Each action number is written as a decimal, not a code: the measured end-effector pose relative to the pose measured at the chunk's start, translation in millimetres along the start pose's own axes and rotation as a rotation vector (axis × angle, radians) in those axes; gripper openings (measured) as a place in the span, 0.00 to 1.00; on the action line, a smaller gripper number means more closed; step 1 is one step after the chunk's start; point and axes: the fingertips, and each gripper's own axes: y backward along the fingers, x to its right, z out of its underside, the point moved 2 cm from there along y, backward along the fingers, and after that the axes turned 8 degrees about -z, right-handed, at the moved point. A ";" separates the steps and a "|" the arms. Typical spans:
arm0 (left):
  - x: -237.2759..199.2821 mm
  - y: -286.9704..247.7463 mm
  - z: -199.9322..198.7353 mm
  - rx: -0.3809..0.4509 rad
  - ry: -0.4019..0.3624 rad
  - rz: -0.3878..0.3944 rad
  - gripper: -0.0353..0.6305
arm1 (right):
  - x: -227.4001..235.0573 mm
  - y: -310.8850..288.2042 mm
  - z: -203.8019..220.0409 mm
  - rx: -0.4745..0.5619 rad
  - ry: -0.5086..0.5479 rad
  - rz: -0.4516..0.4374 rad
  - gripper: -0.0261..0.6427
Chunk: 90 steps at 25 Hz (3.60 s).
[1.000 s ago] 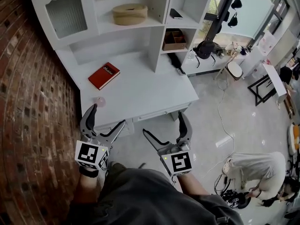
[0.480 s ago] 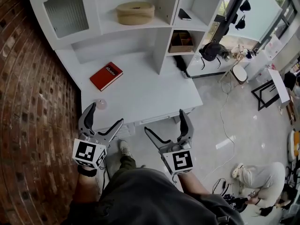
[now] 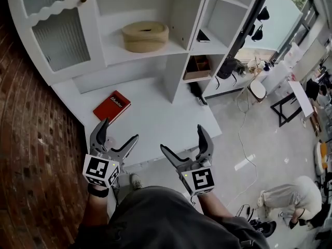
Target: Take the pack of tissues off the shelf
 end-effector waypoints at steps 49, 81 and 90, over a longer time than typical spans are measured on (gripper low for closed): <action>-142.6 -324.1 -73.8 -0.139 -0.008 -0.162 0.74 | 235.4 -334.5 -45.4 0.006 -0.016 -0.263 0.87; -139.0 -352.1 -62.8 -0.278 -0.076 -0.173 0.74 | 218.2 -387.0 -40.3 -0.209 0.043 -0.443 0.79; -106.6 -328.0 -62.7 -0.248 -0.098 -0.146 0.74 | 213.5 -343.5 -40.7 -0.158 0.050 -0.402 0.77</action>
